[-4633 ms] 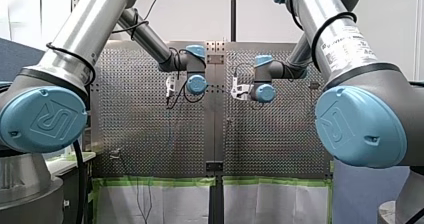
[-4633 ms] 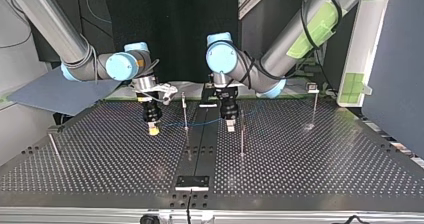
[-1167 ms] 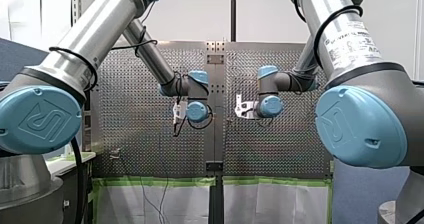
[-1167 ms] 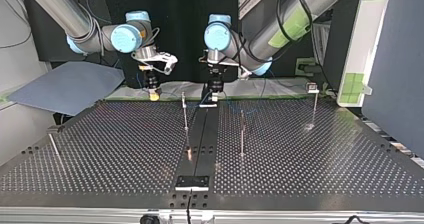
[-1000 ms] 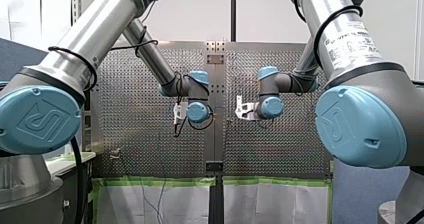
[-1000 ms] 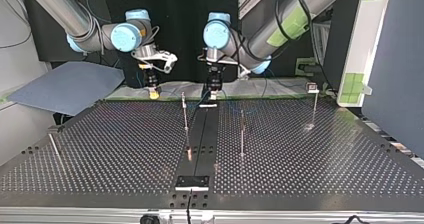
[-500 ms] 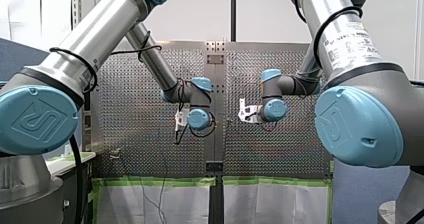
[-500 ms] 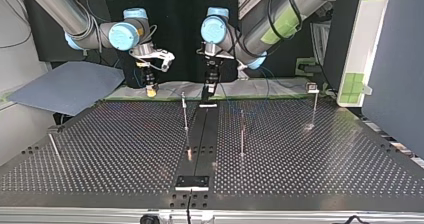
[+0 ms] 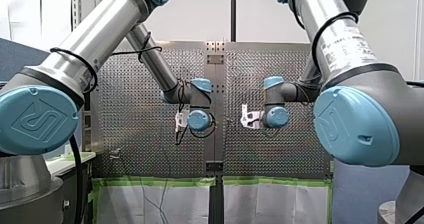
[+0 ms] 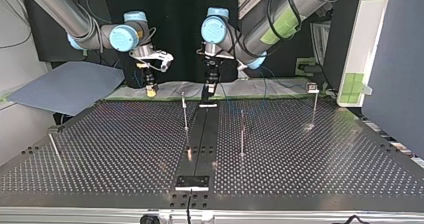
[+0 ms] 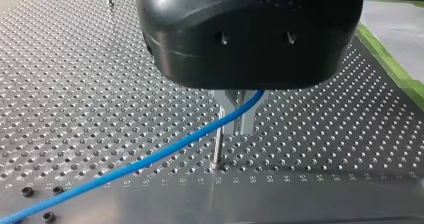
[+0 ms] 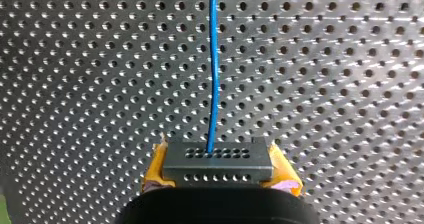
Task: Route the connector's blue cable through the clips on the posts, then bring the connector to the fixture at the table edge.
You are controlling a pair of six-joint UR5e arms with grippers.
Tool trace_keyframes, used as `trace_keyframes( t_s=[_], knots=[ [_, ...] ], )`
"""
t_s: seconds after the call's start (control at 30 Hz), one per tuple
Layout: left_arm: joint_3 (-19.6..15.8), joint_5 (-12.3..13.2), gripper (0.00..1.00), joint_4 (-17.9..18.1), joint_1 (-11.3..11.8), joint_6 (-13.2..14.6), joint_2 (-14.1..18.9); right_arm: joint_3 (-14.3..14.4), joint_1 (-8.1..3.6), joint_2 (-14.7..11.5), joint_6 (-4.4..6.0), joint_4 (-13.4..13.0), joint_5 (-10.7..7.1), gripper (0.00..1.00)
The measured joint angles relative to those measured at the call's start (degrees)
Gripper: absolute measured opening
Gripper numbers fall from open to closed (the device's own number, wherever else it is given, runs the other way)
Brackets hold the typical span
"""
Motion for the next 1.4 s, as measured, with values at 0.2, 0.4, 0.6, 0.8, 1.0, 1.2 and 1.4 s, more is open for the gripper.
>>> trace_keyframes(
  t_s=[0.2, 0.4, 0.6, 0.8, 1.0, 1.2, 1.4],
  knots=[
    [0.00, 0.23, 0.00, 0.16, 0.17, 0.00, 0.00, -0.01, -1.34, 0.70, -0.03, -2.17, -2.18, 0.00],
    [-0.01, 0.37, 0.00, 0.44, 0.11, -0.06, -0.05, -0.01, -2.68, 0.84, -0.25, -3.85, -4.72, 0.00],
    [0.03, 0.37, 0.00, 0.90, -0.09, 0.14, -1.44, -0.01, -3.94, 0.92, -0.28, -4.20, -6.21, 0.00],
    [0.10, 0.42, 0.00, 2.11, -0.04, 0.04, -2.87, 0.01, -4.85, 1.30, -0.37, -4.10, -6.55, 0.00],
    [0.21, 0.36, 0.00, 2.61, 0.33, 0.00, -3.04, -0.01, -5.58, 2.01, -0.37, -3.98, -6.52, 0.00],
    [0.45, 0.55, 0.00, 3.17, 0.59, 0.07, -3.05, -0.02, -6.72, 2.22, 0.13, -4.81, -6.76, 0.00],
    [0.89, 1.46, 0.00, 3.36, 0.65, 0.06, -3.06, -0.07, -7.89, 2.29, 1.04, -5.95, -7.83, 0.00]
  ],
)
